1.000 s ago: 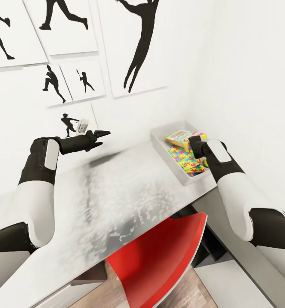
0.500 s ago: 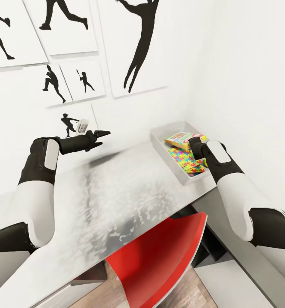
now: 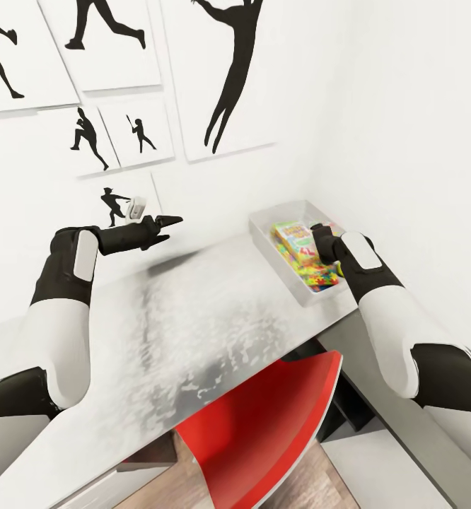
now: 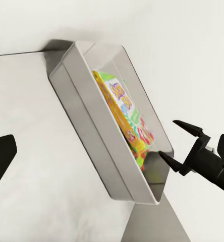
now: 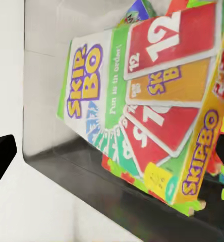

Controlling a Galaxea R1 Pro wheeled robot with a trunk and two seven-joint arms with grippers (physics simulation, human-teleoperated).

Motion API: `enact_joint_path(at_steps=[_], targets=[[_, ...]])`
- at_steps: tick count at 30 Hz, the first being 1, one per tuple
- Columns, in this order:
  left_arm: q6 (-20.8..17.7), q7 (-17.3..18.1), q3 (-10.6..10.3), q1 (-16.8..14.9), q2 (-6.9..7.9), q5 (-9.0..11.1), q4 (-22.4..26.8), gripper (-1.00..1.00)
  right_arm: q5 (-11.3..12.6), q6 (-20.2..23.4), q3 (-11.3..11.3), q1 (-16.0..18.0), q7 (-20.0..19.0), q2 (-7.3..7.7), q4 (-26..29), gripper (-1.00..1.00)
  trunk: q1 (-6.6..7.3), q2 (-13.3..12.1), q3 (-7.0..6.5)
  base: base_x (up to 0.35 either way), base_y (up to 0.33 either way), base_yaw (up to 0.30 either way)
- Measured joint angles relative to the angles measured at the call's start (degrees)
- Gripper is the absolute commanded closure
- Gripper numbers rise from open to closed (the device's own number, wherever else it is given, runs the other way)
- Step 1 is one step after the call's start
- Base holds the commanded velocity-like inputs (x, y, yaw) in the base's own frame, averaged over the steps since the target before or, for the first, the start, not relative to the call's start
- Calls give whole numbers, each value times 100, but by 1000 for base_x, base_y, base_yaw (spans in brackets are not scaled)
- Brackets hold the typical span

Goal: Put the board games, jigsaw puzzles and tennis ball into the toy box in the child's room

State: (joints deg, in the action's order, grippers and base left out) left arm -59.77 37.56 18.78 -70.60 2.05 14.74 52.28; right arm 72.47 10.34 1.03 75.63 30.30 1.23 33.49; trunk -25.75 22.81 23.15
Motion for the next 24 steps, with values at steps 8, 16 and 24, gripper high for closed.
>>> enact_joint_path(at_steps=[8,16,24], targets=[[0,0,1,0,-1,0,0,-100,1,0,8,0,5,0,0,-100,0,0,0,0,0,0],[0,0,-2,0,-1,0,0,-100,23,86,1,0,-4,11,56,-100,0,0,0,0,0,0],[0,4,-12,0,13,1,3,-100,-22,1263,-29,43,58,76,908,-100,1,1,0,0,0,0]])
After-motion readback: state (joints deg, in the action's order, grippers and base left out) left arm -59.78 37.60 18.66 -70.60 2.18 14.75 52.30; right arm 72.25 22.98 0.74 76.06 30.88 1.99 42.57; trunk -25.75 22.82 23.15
